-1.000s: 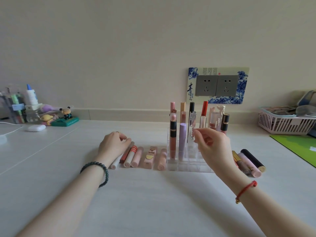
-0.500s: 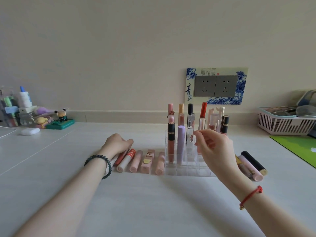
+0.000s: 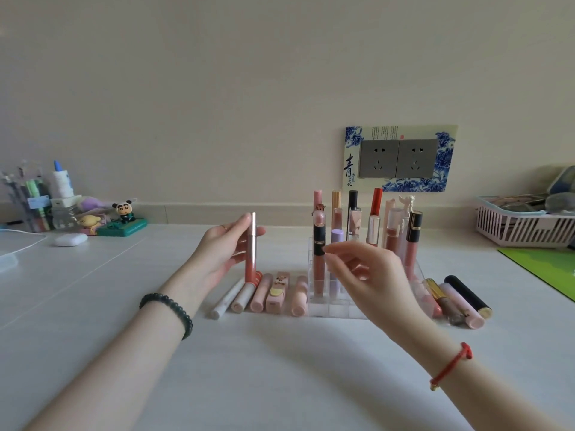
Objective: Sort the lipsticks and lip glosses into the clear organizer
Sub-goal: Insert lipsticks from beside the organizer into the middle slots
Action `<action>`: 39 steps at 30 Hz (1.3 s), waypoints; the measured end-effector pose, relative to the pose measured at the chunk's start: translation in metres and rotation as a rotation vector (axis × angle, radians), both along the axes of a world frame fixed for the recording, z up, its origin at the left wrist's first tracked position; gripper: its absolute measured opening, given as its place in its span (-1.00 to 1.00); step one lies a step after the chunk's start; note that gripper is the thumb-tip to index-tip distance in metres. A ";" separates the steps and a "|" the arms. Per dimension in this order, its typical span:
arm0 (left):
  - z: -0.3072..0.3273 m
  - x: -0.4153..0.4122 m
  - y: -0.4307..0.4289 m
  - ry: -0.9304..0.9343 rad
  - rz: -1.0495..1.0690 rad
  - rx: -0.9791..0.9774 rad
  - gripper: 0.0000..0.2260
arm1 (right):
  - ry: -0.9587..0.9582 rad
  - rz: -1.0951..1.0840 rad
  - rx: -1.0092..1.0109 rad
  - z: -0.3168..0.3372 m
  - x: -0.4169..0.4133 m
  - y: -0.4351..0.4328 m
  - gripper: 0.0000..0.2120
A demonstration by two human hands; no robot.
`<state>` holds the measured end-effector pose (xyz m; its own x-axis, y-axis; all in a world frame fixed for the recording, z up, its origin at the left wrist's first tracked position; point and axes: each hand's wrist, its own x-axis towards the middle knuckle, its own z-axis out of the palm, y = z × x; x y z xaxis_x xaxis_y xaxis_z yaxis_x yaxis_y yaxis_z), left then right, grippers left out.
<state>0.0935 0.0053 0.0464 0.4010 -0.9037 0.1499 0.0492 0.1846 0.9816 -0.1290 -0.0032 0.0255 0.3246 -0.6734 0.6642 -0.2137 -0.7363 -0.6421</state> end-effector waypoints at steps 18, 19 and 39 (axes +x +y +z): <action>-0.007 -0.087 0.023 0.027 -0.210 -0.265 -0.76 | -0.100 0.084 0.117 0.012 -0.002 0.006 -0.81; -0.008 -0.085 0.022 -0.017 -0.183 -0.282 -0.78 | -0.122 0.059 0.113 0.015 -0.007 0.001 -0.80; -0.033 -0.001 0.005 -0.569 0.265 -0.074 -0.92 | 0.065 -0.254 0.102 -0.016 -0.024 -0.043 -0.85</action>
<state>0.0928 0.0099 0.0132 0.4487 -0.7638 0.4639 -0.5338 0.1873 0.8246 -0.1525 -0.0463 0.0098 0.1767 -0.8007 0.5724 -0.4257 -0.5865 -0.6891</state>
